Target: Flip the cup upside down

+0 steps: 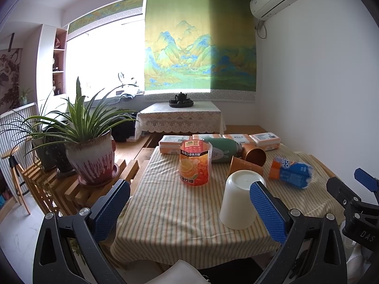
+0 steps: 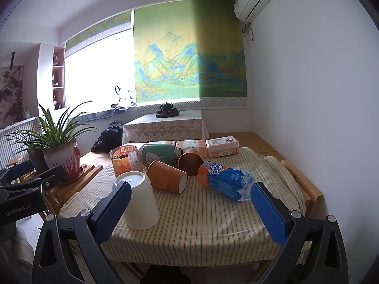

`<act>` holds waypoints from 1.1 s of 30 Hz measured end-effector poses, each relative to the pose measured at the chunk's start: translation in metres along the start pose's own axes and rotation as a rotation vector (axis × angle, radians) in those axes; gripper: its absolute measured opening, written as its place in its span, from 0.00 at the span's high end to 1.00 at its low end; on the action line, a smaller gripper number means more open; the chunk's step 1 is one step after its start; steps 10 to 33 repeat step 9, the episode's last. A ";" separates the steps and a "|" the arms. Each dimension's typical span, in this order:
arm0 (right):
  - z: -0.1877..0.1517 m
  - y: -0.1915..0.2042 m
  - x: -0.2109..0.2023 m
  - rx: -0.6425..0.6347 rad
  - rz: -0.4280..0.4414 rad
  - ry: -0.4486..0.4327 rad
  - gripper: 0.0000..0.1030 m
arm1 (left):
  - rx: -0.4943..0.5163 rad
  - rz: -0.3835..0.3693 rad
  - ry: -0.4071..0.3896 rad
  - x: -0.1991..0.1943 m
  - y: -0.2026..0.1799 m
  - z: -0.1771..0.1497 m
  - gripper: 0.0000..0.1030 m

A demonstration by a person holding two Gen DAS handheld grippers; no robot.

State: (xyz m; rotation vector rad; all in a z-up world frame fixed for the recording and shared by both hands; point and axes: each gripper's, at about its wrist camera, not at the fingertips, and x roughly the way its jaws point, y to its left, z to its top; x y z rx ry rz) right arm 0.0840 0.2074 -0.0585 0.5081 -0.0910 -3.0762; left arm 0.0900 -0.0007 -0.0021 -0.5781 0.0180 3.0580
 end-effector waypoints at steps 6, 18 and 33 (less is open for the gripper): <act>0.000 0.000 0.001 -0.003 -0.001 0.002 0.03 | 0.013 -0.006 -0.003 0.001 -0.001 -0.001 0.01; -0.001 0.000 0.003 -0.003 0.000 0.004 0.03 | 0.026 -0.006 0.000 0.003 -0.005 -0.003 0.01; -0.001 0.000 0.003 -0.003 0.000 0.004 0.03 | 0.026 -0.006 0.000 0.003 -0.005 -0.003 0.01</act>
